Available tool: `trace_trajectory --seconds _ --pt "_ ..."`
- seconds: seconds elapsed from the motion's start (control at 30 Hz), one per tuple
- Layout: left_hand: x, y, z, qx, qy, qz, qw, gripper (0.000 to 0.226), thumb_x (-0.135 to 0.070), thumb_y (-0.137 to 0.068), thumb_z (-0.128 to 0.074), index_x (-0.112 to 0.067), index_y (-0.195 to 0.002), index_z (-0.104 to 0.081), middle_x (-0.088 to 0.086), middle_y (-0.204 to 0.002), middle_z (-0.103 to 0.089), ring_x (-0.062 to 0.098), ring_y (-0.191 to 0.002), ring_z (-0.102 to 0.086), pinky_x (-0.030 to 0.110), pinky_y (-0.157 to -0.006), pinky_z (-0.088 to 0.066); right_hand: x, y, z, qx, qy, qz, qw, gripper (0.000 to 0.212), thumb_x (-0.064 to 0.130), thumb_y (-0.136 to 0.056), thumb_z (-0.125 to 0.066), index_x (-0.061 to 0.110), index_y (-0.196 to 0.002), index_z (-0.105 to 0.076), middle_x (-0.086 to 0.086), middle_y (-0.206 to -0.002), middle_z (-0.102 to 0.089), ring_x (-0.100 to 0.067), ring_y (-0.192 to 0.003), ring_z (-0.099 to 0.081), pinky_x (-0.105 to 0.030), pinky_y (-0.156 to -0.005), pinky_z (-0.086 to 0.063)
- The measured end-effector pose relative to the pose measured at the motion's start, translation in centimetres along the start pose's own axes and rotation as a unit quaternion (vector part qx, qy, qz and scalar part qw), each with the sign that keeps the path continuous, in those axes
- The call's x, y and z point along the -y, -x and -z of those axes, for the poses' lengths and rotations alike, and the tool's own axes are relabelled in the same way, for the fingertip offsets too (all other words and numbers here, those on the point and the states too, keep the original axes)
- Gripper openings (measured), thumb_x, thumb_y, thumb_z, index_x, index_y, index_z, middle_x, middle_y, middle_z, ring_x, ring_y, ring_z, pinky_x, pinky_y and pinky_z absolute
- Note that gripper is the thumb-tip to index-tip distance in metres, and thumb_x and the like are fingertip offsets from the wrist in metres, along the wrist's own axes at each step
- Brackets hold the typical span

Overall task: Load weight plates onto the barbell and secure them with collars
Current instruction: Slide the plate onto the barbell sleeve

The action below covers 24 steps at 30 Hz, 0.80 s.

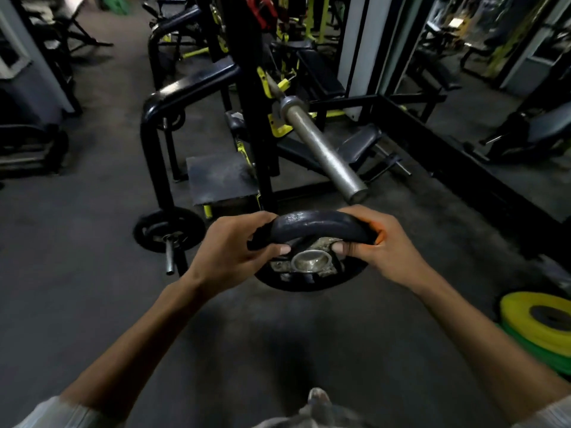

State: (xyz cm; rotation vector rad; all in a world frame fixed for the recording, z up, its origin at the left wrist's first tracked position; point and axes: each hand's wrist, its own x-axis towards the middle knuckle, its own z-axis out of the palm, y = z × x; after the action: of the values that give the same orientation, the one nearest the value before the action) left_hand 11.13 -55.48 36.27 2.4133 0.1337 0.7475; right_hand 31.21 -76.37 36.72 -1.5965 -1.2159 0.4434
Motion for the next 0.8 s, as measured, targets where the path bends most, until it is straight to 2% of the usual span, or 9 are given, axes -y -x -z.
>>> trace_trajectory --seconds 0.1,0.23,0.33,0.43,0.47,0.53,0.6,0.7,0.8 --pt "-2.5 -2.6 -3.1 -0.031 0.031 -0.001 0.999 0.029 -0.03 -0.088 -0.082 -0.018 -0.113 -0.072 -0.011 -0.088 -0.072 0.007 -0.077 -0.071 0.035 -0.066 -0.057 -1.0 -0.6 4.7 0.012 -0.009 0.021 1.0 0.042 -0.003 -0.081 -0.083 0.008 -0.119 -0.07 -0.005 -0.103 -0.073 -0.017 -0.095 -0.071 -0.028 -0.084 -0.055" --pt "-4.6 -6.2 -5.8 -0.053 0.07 0.028 0.996 0.034 -0.025 -0.089 -0.081 -0.015 -0.12 -0.071 -0.008 -0.1 -0.075 0.011 -0.088 -0.075 0.04 -0.071 -0.062 -2.2 -2.7 9.7 0.031 -0.01 0.041 0.999 0.041 -0.004 -0.081 -0.082 0.005 -0.119 -0.069 0.002 -0.102 -0.071 -0.012 -0.092 -0.069 -0.029 -0.083 -0.054" --pt "-5.1 -8.4 -6.7 -0.065 0.031 0.041 0.997 0.03 -0.024 -0.091 -0.079 -0.016 -0.118 -0.07 -0.008 -0.099 -0.075 0.006 -0.086 -0.074 0.036 -0.072 -0.062 -3.1 -4.3 12.3 0.038 -0.012 0.053 0.998 0.041 -0.003 -0.082 -0.082 0.004 -0.12 -0.068 0.002 -0.102 -0.071 -0.01 -0.09 -0.07 -0.03 -0.082 -0.055" --pt "-5.2 -10.2 -7.4 -0.094 -0.021 0.051 0.994 0.031 -0.02 -0.087 -0.07 -0.018 -0.117 -0.07 -0.015 -0.097 -0.073 -0.009 -0.084 -0.068 0.023 -0.072 -0.059 -3.8 -6.0 13.7 0.044 -0.024 0.058 0.997 0.041 -0.004 -0.082 -0.081 0.002 -0.12 -0.067 0.003 -0.1 -0.072 -0.007 -0.09 -0.07 -0.025 -0.081 -0.054" --pt "-5.3 -10.7 -7.5 -0.1 -0.03 0.058 0.993 0.033 -0.023 -0.086 -0.068 -0.017 -0.118 -0.071 -0.015 -0.097 -0.073 -0.01 -0.085 -0.068 0.023 -0.073 -0.059 -4.0 -6.5 13.9 0.046 -0.024 0.061 0.997 0.04 -0.004 -0.082 -0.082 0.002 -0.119 -0.067 0.003 -0.1 -0.073 -0.007 -0.091 -0.07 -0.024 -0.082 -0.053" --pt "-5.4 -11.4 -7.4 -0.1 -0.026 0.075 0.992 0.036 -0.031 -0.086 -0.067 -0.017 -0.119 -0.071 -0.012 -0.099 -0.075 -0.004 -0.091 -0.072 0.031 -0.076 -0.061 -4.5 -7.4 14.1 0.048 -0.025 0.065 0.996 0.04 -0.003 -0.082 -0.082 0.003 -0.119 -0.067 -0.003 -0.103 -0.074 -0.011 -0.096 -0.07 -0.025 -0.085 -0.053" --pt "-5.3 -11.8 -7.4 -0.095 -0.011 0.086 0.992 0.036 -0.033 -0.089 -0.074 -0.016 -0.12 -0.072 -0.009 -0.099 -0.077 0.003 -0.091 -0.074 0.037 -0.076 -0.062 -5.1 -8.2 14.2 0.054 -0.028 0.071 0.996 0.041 -0.003 -0.082 -0.082 0.003 -0.12 -0.067 -0.01 -0.108 -0.073 -0.014 -0.101 -0.07 -0.025 -0.089 -0.053" --pt "-4.8 -11.9 -7.8 -0.09 0.0 0.095 0.991 0.039 -0.034 -0.089 -0.079 -0.016 -0.123 -0.072 -0.005 -0.099 -0.078 0.009 -0.09 -0.075 0.042 -0.076 -0.062 -5.9 -9.0 14.2 0.08 -0.025 0.077 0.994 0.04 -0.001 -0.084 -0.081 0.006 -0.121 -0.067 -0.009 -0.109 -0.072 -0.019 -0.105 -0.07 -0.028 -0.091 -0.054" --pt "-4.2 -12.0 -8.6 -0.091 -0.001 0.119 0.989 0.046 -0.043 -0.086 -0.075 -0.018 -0.125 -0.07 -0.004 -0.103 -0.078 0.012 -0.093 -0.076 0.044 -0.079 -0.063 -6.8 -9.7 14.3 0.092 -0.021 0.068 0.993 0.041 -0.002 -0.085 -0.08 0.007 -0.122 -0.067 -0.003 -0.106 -0.072 -0.014 -0.101 -0.069 -0.028 -0.089 -0.054"
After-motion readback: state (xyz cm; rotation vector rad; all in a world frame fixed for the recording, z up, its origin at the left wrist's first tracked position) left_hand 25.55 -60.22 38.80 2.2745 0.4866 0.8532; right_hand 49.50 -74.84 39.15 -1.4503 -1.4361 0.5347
